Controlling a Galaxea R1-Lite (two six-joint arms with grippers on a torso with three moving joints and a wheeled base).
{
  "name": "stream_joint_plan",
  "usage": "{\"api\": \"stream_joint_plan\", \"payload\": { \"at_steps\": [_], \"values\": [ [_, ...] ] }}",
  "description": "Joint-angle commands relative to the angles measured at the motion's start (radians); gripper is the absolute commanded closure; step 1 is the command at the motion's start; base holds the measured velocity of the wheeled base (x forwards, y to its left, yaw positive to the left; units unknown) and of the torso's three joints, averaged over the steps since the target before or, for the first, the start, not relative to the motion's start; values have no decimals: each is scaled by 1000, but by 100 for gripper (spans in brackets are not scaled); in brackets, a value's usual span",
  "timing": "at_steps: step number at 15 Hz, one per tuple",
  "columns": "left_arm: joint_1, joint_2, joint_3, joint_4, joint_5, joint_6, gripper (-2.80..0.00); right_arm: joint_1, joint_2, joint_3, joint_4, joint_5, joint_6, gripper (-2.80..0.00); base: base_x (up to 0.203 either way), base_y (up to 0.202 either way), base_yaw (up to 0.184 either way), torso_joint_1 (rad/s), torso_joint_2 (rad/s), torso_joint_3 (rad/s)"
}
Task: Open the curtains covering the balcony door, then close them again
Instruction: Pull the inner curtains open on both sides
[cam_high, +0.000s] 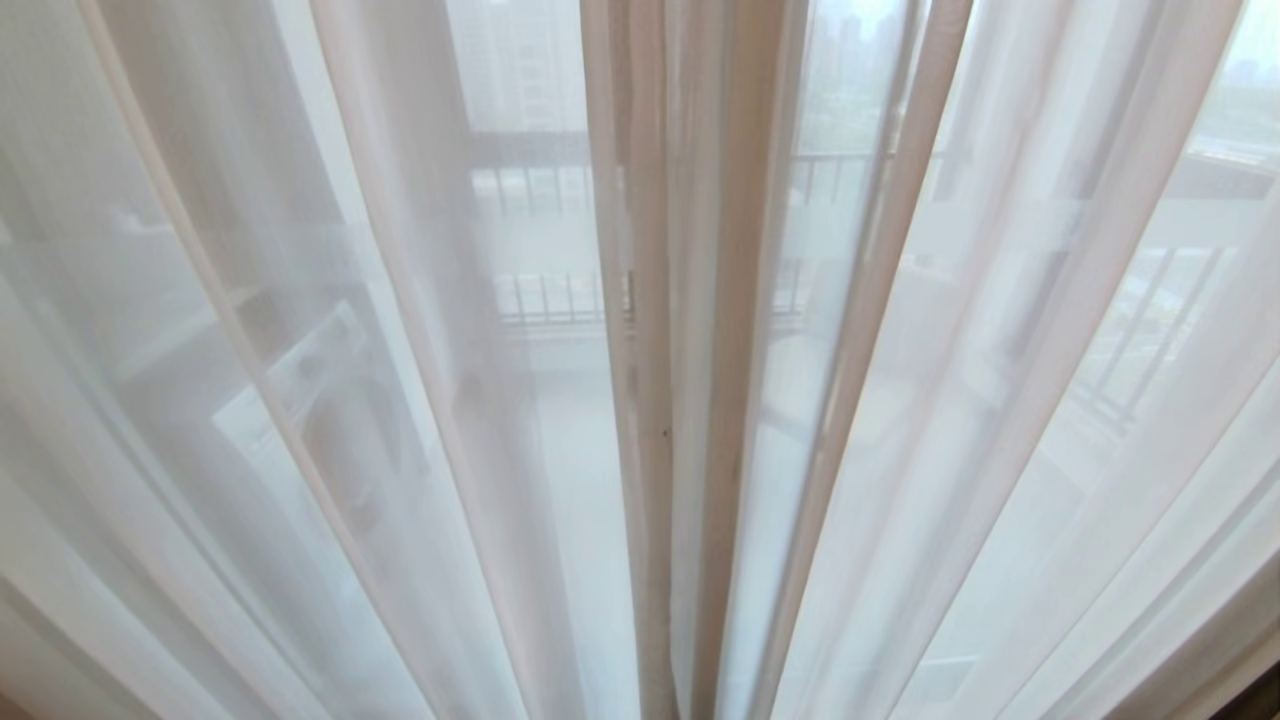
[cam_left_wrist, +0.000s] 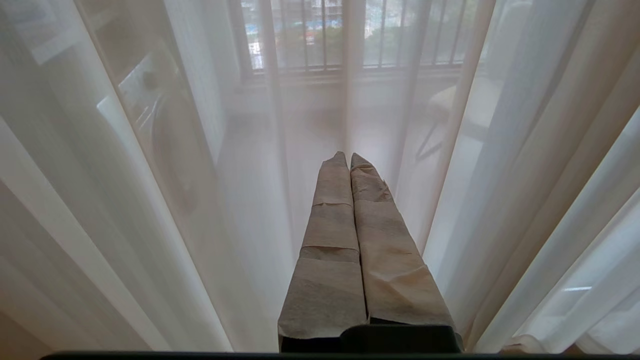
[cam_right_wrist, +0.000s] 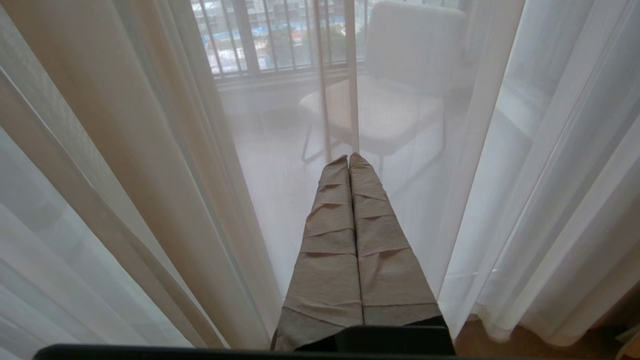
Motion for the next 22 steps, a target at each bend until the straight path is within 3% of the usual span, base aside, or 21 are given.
{"api": "stream_joint_plan", "payload": {
  "at_steps": [1,18,22],
  "values": [
    [0,-2,0,0,0,2,0,0,0,0,0,0,1,0,0,0,0,0,0,0],
    [0,-2,-4,-9,-7,8,0,0,0,0,0,0,0,0,0,0,0,0,0,0],
    [0,71,-136,32,-105,-12,0,0,0,0,0,0,0,0,0,0,0,0,0,0]
  ]
}}
